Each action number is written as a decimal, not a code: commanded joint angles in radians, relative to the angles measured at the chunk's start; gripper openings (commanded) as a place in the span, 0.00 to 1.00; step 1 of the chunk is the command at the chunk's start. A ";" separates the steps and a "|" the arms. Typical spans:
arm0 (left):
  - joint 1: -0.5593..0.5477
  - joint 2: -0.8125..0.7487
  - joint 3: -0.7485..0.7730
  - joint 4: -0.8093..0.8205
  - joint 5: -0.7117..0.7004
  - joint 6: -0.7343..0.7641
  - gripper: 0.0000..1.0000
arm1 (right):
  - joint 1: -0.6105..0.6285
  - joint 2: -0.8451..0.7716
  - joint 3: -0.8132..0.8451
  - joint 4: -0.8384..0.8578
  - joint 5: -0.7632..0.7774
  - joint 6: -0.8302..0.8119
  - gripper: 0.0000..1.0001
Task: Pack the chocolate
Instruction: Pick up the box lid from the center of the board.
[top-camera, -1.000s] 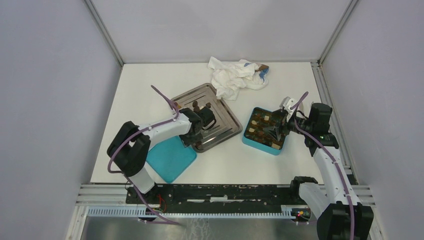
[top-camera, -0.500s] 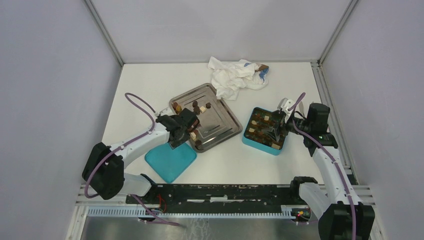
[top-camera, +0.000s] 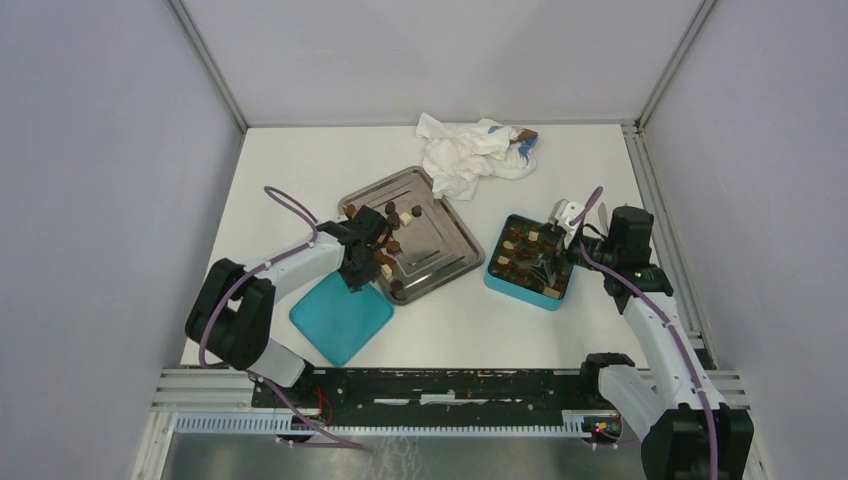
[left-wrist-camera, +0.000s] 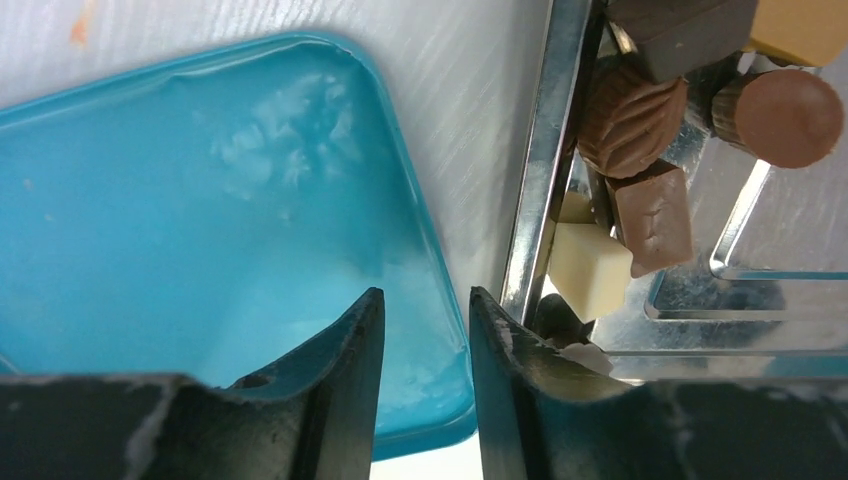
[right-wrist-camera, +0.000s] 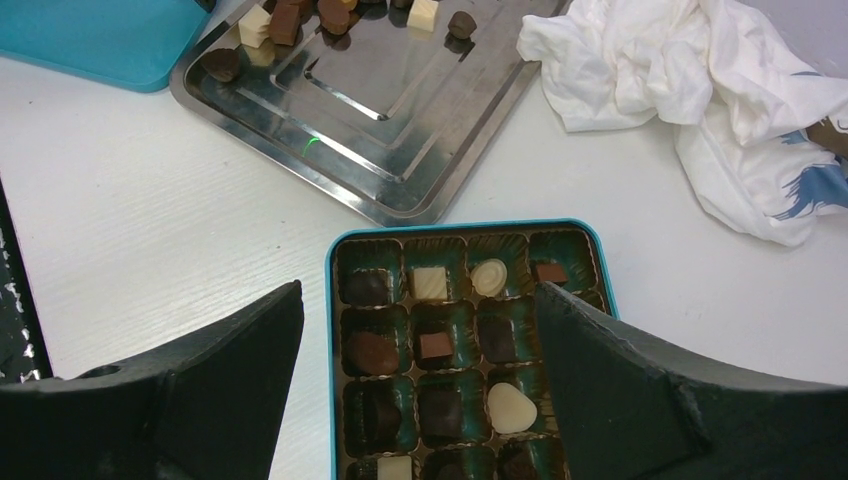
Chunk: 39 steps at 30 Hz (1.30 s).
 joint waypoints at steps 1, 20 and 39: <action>0.016 0.042 0.038 0.049 0.058 0.053 0.41 | 0.031 -0.014 0.029 -0.004 0.012 -0.027 0.90; 0.044 0.081 -0.009 0.070 0.083 0.080 0.02 | 0.080 0.014 0.037 -0.014 0.063 -0.051 0.90; -0.097 -0.552 -0.027 0.151 0.146 0.064 0.02 | 0.148 -0.067 -0.094 0.387 -0.247 0.325 0.90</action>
